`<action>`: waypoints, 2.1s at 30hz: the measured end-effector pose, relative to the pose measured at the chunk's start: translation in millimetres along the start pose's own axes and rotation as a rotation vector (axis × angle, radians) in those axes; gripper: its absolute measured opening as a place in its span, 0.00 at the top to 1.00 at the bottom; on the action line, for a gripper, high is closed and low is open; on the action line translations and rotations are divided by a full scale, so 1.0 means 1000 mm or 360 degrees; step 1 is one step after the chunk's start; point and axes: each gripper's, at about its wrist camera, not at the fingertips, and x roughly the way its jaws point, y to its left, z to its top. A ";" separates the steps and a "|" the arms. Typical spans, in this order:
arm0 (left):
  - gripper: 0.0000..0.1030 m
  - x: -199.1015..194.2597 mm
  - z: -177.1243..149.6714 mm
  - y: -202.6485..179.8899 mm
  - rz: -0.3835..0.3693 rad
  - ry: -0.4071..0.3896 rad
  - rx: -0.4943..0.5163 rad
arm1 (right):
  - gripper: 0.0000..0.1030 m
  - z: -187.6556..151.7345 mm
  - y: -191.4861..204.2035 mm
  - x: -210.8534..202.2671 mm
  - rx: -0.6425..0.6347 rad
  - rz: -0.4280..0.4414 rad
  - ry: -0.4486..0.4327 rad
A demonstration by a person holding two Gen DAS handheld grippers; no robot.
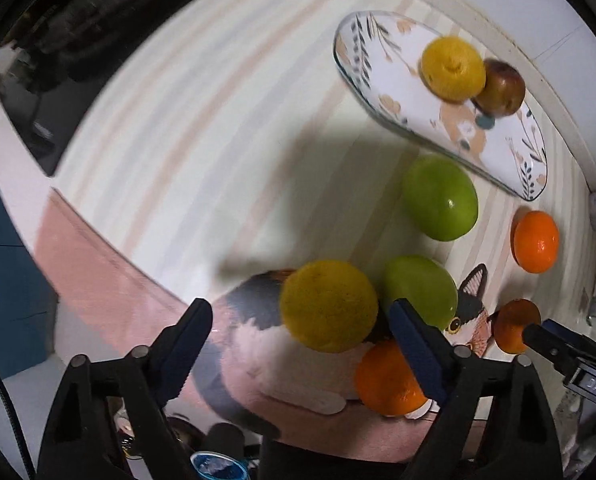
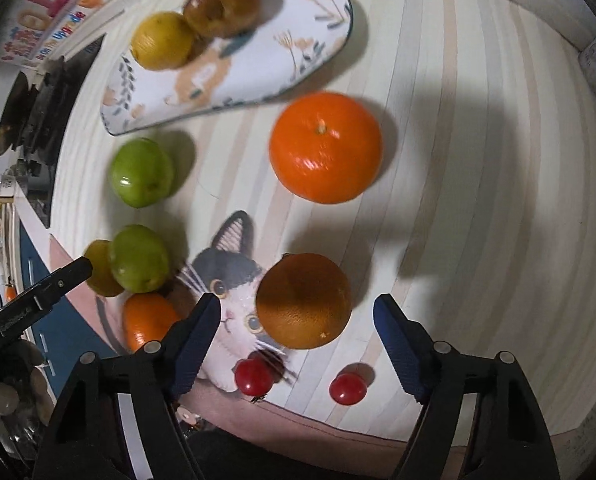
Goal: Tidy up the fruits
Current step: 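Grasp a second yellow citrus with the left tool while the right tool grasps an orange, then lower both fruits onto the deer plate beside the apple and release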
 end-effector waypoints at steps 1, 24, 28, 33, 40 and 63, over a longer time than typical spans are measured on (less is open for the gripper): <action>0.27 0.004 -0.001 0.000 -0.0024 0.0020 -0.0003 | 0.22 0.000 -0.001 0.004 0.0005 -0.0002 0.0011; 0.45 0.024 -0.008 -0.002 -0.0133 -0.0014 -0.0019 | 0.43 0.002 0.007 0.034 -0.0040 -0.0001 0.0076; 0.45 0.003 -0.006 -0.008 -0.0160 -0.0064 0.0004 | 0.43 0.002 0.011 0.022 -0.0038 0.0033 0.0028; 0.45 -0.048 0.020 -0.024 -0.0233 -0.0216 0.0073 | 0.43 0.025 0.020 -0.020 -0.0024 0.0118 -0.0127; 0.45 -0.064 0.108 -0.048 -0.0154 -0.0303 0.0217 | 0.43 0.108 0.032 -0.041 -0.0005 0.0051 -0.0292; 0.44 0.025 0.204 -0.060 0.0012 0.0012 0.0297 | 0.40 0.196 0.040 0.018 -0.0199 -0.0154 -0.0162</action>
